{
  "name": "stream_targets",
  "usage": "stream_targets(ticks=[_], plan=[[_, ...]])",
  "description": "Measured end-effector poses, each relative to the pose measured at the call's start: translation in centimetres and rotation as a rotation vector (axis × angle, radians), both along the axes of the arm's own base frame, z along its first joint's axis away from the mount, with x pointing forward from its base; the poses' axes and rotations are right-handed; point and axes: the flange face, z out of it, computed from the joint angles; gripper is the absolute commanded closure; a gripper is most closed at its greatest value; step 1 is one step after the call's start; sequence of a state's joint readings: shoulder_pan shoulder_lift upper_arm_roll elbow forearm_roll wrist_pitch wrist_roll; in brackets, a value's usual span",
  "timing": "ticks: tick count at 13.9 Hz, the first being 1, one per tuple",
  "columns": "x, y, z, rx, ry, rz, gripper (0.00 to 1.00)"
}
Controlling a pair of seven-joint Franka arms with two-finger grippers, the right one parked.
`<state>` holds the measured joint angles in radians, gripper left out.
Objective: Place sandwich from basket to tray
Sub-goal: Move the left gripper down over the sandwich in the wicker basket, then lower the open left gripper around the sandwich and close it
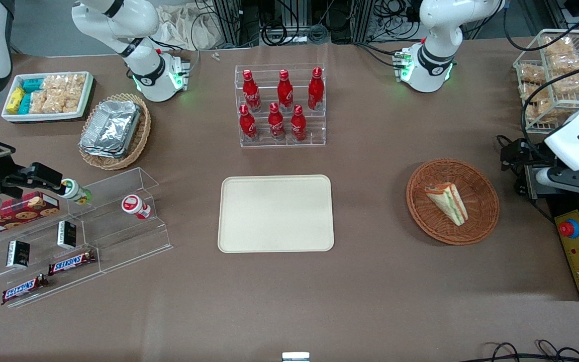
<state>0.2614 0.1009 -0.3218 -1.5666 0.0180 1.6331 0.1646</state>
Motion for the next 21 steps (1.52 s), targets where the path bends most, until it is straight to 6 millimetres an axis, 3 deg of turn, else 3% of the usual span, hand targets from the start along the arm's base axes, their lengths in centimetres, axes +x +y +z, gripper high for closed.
stream_targets(ticks=[5,8,12,17,19,21], plan=[[0.1,-0.6,-0.7,0.0,0.021,0.076,0.0],[0.1,-2.3,-3.1,0.015,0.077,0.27,0.0],[-0.6,-4.1,-9.9,0.044,0.092,0.544,0.0],[-4.2,-3.9,-20.9,0.038,0.037,0.699,0.0],[-5.3,-3.3,-23.3,0.037,0.036,0.719,0.0],[-5.8,-2.8,-24.4,0.035,0.032,0.737,0.0]])
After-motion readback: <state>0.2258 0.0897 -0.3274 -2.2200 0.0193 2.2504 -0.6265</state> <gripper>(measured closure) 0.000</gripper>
